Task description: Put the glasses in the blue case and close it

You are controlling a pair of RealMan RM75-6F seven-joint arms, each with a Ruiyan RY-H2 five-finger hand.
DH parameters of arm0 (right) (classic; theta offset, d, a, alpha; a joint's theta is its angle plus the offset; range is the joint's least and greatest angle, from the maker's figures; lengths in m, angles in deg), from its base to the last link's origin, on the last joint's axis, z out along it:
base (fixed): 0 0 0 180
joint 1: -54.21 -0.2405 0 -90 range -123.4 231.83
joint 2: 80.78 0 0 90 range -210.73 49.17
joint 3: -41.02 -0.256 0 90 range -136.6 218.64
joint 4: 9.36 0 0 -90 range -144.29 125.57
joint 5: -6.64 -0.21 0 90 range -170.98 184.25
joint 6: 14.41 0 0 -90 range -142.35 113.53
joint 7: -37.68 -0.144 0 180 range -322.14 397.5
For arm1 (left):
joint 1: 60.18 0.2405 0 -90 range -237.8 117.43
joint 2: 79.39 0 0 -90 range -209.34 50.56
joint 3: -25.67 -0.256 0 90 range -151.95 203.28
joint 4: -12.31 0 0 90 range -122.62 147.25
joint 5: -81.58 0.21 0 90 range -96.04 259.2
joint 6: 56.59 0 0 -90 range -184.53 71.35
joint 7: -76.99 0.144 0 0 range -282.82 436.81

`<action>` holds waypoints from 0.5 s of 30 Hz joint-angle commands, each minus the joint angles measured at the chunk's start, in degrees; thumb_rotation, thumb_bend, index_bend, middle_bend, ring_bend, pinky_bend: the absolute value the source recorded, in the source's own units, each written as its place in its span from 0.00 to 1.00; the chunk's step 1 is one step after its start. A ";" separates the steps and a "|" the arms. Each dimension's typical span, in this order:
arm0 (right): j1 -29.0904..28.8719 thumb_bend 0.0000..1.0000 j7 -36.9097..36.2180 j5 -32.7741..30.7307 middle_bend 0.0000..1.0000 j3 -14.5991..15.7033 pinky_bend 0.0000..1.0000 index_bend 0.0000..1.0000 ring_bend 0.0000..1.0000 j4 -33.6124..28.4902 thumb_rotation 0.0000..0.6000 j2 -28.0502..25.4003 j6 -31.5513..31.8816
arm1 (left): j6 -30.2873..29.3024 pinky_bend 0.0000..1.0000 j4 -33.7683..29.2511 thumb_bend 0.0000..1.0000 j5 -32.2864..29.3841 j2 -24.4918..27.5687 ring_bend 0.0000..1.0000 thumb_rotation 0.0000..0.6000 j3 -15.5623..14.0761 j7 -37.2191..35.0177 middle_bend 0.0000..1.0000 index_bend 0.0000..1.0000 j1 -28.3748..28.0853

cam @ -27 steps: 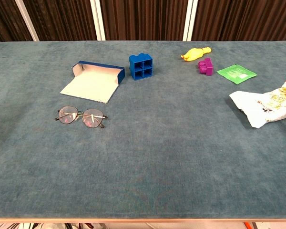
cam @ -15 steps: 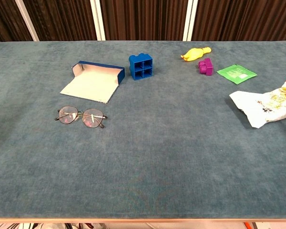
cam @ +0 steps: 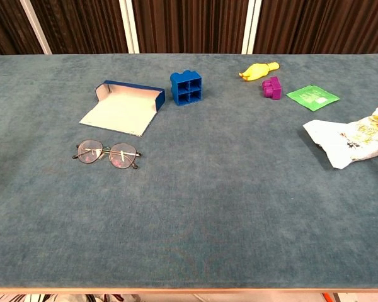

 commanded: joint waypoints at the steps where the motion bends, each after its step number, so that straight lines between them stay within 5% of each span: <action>1: 0.15 0.06 -0.11 -0.02 0.00 -0.03 0.32 0.02 0.15 -0.10 1.00 0.07 0.25 | 0.35 0.00 0.83 0.16 2.62 -0.03 0.00 1.00 -0.41 -1.29 0.01 0.07 -0.93; 9: 0.12 0.06 -0.61 -0.58 0.00 -0.10 0.32 0.02 0.15 -0.28 1.00 -0.06 -0.25 | 9.88 0.00 0.57 0.19 4.04 1.67 0.00 1.00 3.46 3.49 0.02 0.11 -10.39; 15: -0.05 0.06 0.23 -1.33 0.00 -0.42 0.32 0.02 0.15 -0.20 1.00 0.11 -0.61 | 27.62 0.00 -4.19 0.19 -5.03 4.47 0.00 1.00 7.31 7.94 0.01 0.14 -20.83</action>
